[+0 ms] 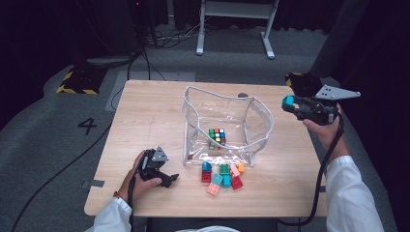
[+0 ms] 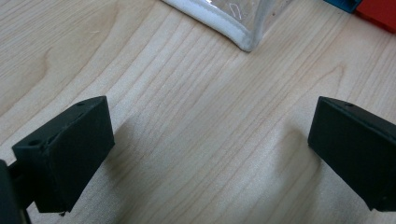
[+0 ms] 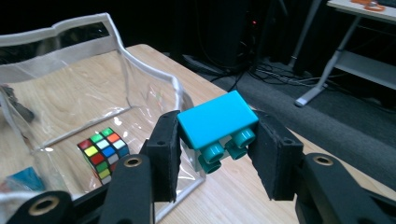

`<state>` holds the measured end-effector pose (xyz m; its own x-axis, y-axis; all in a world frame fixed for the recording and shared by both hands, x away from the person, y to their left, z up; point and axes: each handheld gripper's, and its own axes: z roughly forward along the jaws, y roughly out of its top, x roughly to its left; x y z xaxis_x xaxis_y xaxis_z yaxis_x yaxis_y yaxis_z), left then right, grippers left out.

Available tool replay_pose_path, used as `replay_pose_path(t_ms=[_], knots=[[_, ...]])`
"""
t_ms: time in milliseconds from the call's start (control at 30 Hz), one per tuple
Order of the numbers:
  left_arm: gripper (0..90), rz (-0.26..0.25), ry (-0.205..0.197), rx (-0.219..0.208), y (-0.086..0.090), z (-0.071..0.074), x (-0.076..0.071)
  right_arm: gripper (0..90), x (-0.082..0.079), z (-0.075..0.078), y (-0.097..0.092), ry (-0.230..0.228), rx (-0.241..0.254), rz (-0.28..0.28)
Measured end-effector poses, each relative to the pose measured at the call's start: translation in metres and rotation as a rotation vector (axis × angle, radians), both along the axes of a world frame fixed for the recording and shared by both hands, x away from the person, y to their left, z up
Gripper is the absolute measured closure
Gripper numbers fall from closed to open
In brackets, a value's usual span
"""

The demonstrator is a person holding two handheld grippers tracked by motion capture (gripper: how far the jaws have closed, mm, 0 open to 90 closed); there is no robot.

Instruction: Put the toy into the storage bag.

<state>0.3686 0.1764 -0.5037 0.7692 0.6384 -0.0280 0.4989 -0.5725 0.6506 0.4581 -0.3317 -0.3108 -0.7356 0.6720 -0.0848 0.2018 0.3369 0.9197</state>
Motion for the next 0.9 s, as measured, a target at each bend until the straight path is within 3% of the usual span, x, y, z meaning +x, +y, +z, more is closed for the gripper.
replay_pose_path(t_ms=[367, 500, 567, 700, 900], knots=[[0.4, -0.002, -0.001, -0.001, 0.000, 0.000, 0.000, 54.9, 0.012, 0.014, 0.044, -0.007, -0.028, 0.102], [0.4, 0.000, 0.001, 0.000, 0.000, 0.000, 0.000, 54.9, 0.015, 0.016, 0.069, 0.010, -0.039, 0.172], [0.4, 0.000, 0.001, 0.001, 0.000, 0.000, 0.000, 54.9, 0.015, 0.015, 0.072, 0.011, -0.040, 0.182], [0.4, 0.000, 0.001, 0.001, 0.000, 0.000, 0.000, 54.9, 0.020, 0.010, 0.096, 0.016, -0.110, 0.262], [0.4, 0.001, 0.001, 0.001, 0.000, 0.000, 0.000, 54.9, 0.024, 0.002, 0.117, 0.040, -0.165, 0.325]])
